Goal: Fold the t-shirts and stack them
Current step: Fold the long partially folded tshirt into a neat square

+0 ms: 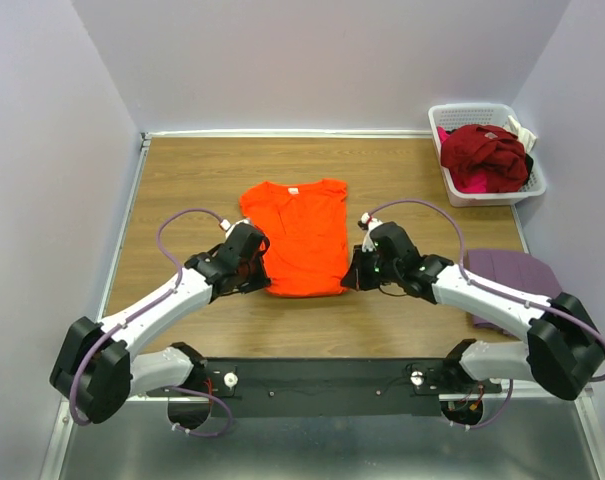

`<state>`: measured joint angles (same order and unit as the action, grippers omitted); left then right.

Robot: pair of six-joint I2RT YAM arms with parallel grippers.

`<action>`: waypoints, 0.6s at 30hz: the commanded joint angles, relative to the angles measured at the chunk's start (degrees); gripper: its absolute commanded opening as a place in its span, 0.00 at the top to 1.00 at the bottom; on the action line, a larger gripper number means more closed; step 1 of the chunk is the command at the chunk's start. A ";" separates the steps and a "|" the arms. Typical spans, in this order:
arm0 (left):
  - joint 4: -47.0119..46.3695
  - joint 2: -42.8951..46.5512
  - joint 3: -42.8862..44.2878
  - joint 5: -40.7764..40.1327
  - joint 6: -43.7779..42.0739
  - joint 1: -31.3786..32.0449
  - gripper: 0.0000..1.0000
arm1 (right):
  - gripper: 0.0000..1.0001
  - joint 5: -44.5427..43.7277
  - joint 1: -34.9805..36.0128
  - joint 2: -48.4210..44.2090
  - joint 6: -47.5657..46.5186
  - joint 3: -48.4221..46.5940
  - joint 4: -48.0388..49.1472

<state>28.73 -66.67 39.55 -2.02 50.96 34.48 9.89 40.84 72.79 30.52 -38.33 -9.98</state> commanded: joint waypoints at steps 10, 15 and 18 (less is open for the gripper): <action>12.13 11.73 6.32 -8.96 6.52 3.40 1.00 | 0.99 -1.97 1.96 -8.72 -3.45 -5.87 -9.96; 13.80 12.80 9.84 -10.89 6.61 3.66 1.00 | 0.99 -5.67 1.96 -10.13 -5.21 -9.31 -12.43; 14.16 12.36 11.51 -12.38 6.35 3.58 1.00 | 0.99 -8.13 1.96 -9.95 -6.26 -10.71 -12.70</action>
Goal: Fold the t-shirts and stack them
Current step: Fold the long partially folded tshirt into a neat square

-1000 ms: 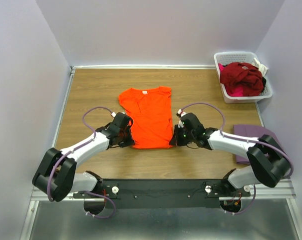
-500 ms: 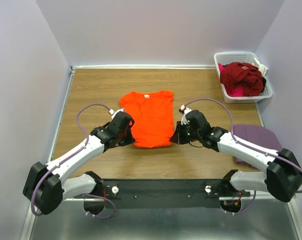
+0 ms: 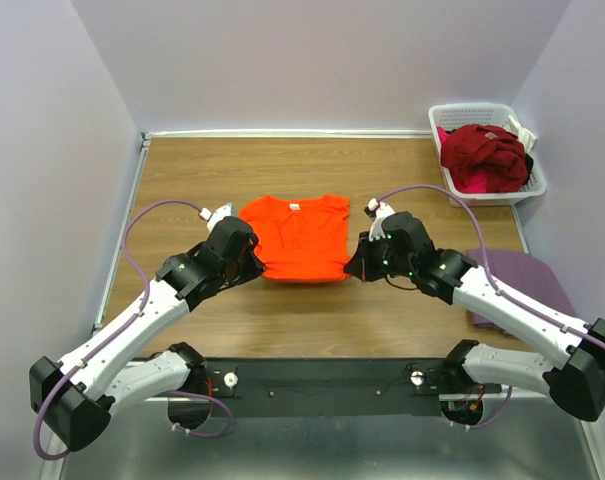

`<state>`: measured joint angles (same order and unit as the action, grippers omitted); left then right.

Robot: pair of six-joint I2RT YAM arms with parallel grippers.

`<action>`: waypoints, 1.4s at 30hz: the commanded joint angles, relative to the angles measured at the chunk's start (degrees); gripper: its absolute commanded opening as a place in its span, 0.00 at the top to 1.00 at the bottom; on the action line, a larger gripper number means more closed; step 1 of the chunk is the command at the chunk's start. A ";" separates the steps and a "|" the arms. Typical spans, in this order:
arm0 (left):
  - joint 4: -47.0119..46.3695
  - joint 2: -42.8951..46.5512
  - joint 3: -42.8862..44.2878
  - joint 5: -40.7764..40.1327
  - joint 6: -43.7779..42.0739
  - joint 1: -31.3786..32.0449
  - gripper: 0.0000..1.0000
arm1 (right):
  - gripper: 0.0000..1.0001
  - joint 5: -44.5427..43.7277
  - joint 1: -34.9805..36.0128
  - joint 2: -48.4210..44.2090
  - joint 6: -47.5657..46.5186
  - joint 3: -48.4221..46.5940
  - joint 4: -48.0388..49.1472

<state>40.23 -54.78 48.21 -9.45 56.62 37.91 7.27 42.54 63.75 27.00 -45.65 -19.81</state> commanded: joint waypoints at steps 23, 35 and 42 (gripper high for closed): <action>-9.29 -18.60 13.93 -14.54 -5.46 -6.26 1.00 | 0.99 -20.63 -1.76 20.17 -11.36 -18.95 3.55; -16.41 -39.15 24.02 -10.94 -12.15 -12.68 1.00 | 0.99 -16.59 -8.26 38.63 -13.21 -28.78 9.26; -17.11 -52.61 32.29 -9.27 -13.73 -13.83 1.00 | 0.99 -15.26 -9.76 48.83 -13.38 -35.46 9.88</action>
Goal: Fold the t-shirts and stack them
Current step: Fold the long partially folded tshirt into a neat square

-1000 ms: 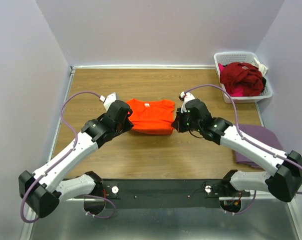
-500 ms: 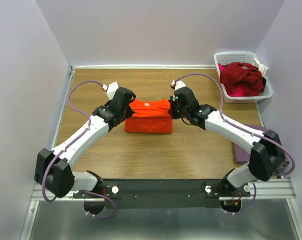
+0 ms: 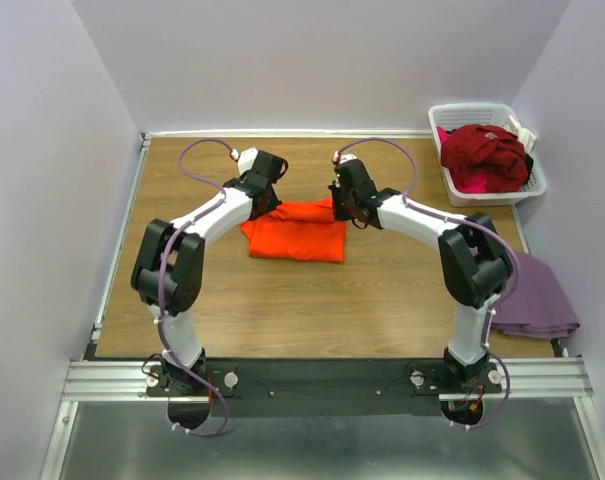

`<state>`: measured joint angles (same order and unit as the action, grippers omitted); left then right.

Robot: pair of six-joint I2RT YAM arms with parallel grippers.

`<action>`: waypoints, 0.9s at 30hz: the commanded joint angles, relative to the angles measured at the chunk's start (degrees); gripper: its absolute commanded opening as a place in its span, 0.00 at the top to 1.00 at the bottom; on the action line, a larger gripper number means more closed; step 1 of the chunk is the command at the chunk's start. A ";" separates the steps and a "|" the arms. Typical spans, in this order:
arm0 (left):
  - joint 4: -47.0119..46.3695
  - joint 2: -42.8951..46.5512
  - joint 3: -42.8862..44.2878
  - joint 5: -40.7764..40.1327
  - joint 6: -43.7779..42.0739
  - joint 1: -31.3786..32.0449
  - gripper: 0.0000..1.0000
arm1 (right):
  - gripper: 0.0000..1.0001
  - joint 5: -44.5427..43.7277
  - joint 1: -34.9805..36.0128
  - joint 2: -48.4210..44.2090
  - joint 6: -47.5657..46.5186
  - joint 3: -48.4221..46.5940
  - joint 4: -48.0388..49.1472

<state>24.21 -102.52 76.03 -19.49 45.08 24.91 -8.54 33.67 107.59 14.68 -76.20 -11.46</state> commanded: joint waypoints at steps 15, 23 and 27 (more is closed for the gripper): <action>-5.57 -3.48 8.09 -11.98 -6.05 -1.09 0.66 | 0.55 -3.24 -2.65 7.55 -1.23 -12.39 1.53; -7.59 3.29 2.90 -9.09 -8.51 -1.00 0.59 | 0.55 -0.35 -2.56 3.07 -0.97 -9.76 1.45; -8.39 4.96 -0.26 -2.41 -11.50 -0.74 0.62 | 0.55 2.81 -2.56 -0.09 0.00 -6.59 1.44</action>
<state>17.76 -99.92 79.18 -27.44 37.34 24.05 -9.28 31.27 112.68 13.76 -85.78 -10.22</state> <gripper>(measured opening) 0.402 0.448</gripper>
